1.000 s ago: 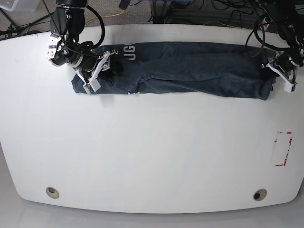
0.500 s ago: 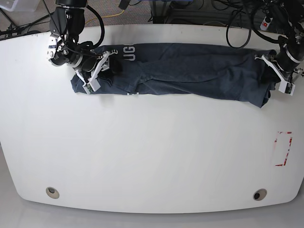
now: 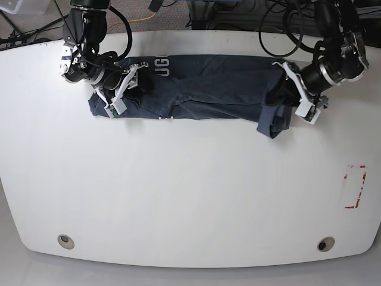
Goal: Fold the T-shirt properly
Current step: 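Grasp the shirt's hem end with the left gripper and fold it toward the right gripper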
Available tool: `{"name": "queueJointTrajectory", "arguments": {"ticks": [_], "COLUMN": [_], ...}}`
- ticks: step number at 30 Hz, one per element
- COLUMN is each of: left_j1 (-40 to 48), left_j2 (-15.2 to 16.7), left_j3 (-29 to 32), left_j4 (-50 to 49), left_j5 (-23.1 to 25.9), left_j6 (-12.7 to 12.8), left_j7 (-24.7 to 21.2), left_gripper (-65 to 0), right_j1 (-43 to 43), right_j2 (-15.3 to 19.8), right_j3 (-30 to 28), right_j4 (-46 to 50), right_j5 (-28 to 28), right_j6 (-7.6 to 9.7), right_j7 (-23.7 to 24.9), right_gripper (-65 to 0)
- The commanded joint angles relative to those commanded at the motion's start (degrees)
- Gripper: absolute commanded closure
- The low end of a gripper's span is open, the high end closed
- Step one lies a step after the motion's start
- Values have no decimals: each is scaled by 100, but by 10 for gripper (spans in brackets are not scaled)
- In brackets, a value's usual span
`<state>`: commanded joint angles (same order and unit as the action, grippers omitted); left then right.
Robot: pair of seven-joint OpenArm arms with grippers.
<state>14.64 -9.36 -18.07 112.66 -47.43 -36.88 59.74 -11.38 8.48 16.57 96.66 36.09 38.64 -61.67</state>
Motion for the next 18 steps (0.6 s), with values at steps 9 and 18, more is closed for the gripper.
{"name": "queueJointTrajectory", "arguments": {"ticks": [9, 18], "left_j1": [-176, -176], "left_j2": [273, 255], "left_j3": [589, 932], "left_j4": [-35, -35], "left_j5": [35, 185], "left_j6": [343, 343], "left_j7": [0, 0], "left_gripper": [-82, -185], "right_j1": [0, 0], "right_j2": [0, 0], "right_j3": [9, 18], "right_j4": [0, 0], "right_j5": [26, 35], "right_j6": [0, 0], "right_j7": [0, 0], "right_gripper": [-225, -225]}}
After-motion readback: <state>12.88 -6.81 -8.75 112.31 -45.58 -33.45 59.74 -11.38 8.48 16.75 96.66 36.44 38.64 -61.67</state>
